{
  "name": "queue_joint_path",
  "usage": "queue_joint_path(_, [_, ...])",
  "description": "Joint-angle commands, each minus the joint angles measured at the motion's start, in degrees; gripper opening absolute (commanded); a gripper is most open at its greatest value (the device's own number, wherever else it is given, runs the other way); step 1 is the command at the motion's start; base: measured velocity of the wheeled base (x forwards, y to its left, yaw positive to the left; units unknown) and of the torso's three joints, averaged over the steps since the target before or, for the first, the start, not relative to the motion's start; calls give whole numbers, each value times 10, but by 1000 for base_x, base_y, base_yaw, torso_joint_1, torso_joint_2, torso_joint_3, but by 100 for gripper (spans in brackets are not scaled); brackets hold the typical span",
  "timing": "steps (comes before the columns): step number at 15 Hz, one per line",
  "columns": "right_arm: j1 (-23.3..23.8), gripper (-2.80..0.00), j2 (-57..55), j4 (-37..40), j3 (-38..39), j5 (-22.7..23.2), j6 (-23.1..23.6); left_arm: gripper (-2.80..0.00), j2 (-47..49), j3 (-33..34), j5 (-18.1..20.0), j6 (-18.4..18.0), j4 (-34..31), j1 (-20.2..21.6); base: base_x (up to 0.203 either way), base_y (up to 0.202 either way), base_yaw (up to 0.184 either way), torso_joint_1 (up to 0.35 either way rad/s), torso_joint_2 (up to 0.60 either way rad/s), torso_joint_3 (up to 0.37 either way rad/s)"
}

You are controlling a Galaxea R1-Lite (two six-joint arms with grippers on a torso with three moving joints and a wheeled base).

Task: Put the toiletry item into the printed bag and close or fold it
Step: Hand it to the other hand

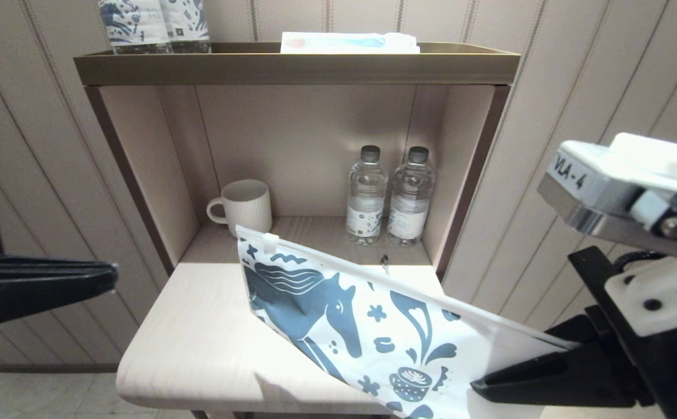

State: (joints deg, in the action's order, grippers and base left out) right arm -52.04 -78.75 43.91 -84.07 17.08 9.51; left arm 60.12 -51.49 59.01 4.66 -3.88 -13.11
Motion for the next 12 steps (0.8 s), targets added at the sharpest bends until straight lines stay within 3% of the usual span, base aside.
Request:
queue_joint_path(1, [-1, -280, -37, 17, -52, 11, 6, -280, 87, -36, 5, -43, -1, -28, 0, 0, 0, 0, 0, 0])
queue_joint_path(5, [3, -280, -81, 40, -91, 15, 28, -280, 137, -79, 0, -239, -93, -32, 0, 0, 0, 0, 0, 0])
queue_joint_path(8, [7, -280, -94, 38, -91, 16, 42, -280, 166, -141, -34, -356, -231, -32, 0, 0, 0, 0, 0, 0])
queue_joint_path(12, [17, -280, -95, 38, -84, 28, 53, -280, 165, -169, -36, -383, -262, 18, 0, 0, 0, 0, 0, 0])
